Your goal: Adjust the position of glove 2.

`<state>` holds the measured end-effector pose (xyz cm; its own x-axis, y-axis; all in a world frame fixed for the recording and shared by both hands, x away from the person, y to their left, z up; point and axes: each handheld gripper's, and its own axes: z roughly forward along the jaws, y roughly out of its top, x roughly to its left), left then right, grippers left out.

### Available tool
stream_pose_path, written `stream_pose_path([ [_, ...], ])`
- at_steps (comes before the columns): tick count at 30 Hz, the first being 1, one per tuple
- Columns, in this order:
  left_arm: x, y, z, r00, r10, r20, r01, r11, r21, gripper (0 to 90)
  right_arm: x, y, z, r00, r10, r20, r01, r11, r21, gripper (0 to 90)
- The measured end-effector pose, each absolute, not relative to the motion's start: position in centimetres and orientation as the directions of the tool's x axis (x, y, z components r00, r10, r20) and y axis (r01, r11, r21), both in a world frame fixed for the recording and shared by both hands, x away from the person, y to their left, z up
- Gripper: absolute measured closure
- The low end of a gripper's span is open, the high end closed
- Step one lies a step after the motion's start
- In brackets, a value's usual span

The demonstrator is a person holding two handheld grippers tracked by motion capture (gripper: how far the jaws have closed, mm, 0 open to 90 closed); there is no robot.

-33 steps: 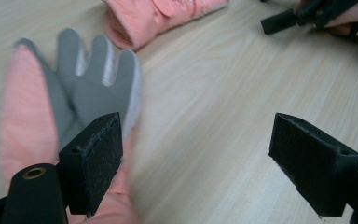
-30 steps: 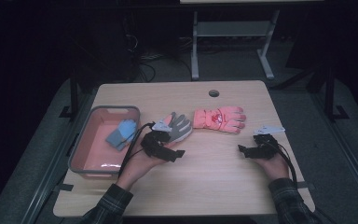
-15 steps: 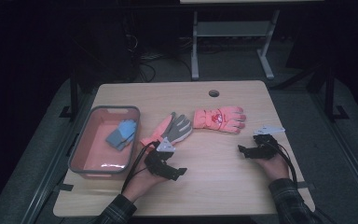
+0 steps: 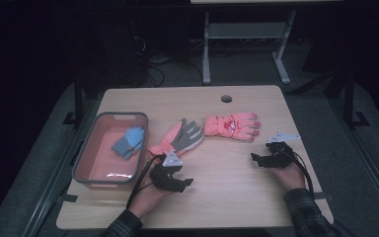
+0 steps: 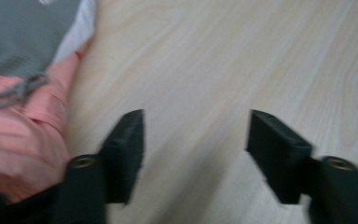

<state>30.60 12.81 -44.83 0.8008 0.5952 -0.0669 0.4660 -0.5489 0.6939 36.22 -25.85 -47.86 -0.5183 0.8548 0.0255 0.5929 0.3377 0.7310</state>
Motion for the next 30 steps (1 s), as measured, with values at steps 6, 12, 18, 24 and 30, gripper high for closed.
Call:
stream_pose_path([
  [6, 32.3, 12.4, -43.4, 0.777, 0.625, -0.075, 0.495, -0.533, 0.686, 85.8, 36.2, -26.0, -47.9, -0.514, 0.857, 0.031, 0.597, 0.332, 0.73, 22.6],
  [12, 34.7, 11.9, -42.3, 0.748, 0.662, -0.049, 0.503, -0.517, 0.693, 89.5, 36.2, -26.1, -47.9, -0.511, 0.859, 0.034, 0.6, 0.329, 0.73, 22.5],
  [18, 37.7, 11.6, -41.6, 0.706, 0.707, -0.034, 0.513, -0.478, 0.714, 89.5, 36.2, -26.2, -47.9, -0.51, 0.859, 0.04, 0.602, 0.323, 0.73, 22.4],
  [24, 40.6, 12.1, -42.3, 0.66, 0.752, -0.015, 0.543, -0.463, 0.701, 89.5, 36.3, -26.2, -48.1, -0.514, 0.857, 0.043, 0.606, 0.327, 0.726, 22.4],
  [30, 41.9, 12.4, -43.9, 0.644, 0.764, -0.038, 0.59, -0.464, 0.661, 89.6, 36.3, -26.3, -48.1, -0.513, 0.857, 0.04, 0.603, 0.327, 0.728, 22.4],
])
